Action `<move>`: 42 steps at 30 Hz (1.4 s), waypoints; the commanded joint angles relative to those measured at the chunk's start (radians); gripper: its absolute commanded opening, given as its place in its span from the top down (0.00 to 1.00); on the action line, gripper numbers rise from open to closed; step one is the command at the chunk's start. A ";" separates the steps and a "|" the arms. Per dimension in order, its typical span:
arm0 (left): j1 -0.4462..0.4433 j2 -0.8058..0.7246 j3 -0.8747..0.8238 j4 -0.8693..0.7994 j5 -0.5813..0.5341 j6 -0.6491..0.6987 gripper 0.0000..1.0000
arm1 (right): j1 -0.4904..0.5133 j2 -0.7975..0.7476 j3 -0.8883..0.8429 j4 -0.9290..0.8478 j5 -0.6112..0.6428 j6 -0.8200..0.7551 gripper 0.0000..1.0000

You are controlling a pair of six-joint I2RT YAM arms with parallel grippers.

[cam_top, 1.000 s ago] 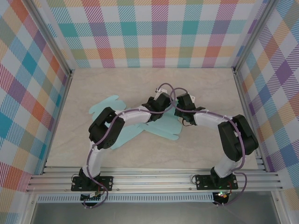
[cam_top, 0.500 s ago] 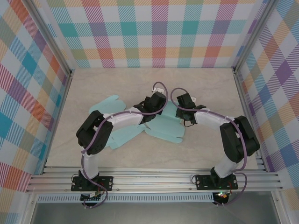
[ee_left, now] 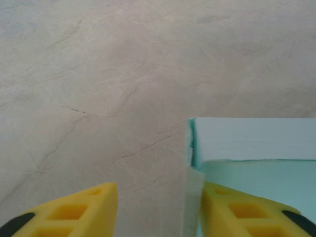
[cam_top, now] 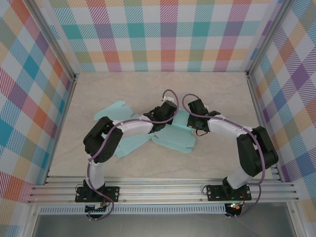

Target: Fold the paper box

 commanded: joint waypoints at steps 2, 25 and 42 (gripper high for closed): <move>-0.006 0.036 0.036 -0.016 -0.122 -0.048 0.67 | 0.006 -0.055 -0.014 -0.065 -0.008 0.020 1.00; -0.030 -0.058 0.007 -0.024 0.002 -0.159 0.44 | 0.009 0.016 0.043 -0.169 0.056 0.015 1.00; -0.023 -0.306 -0.056 -0.182 0.115 -0.169 0.00 | -0.081 0.183 0.262 -0.488 -0.066 -0.182 1.00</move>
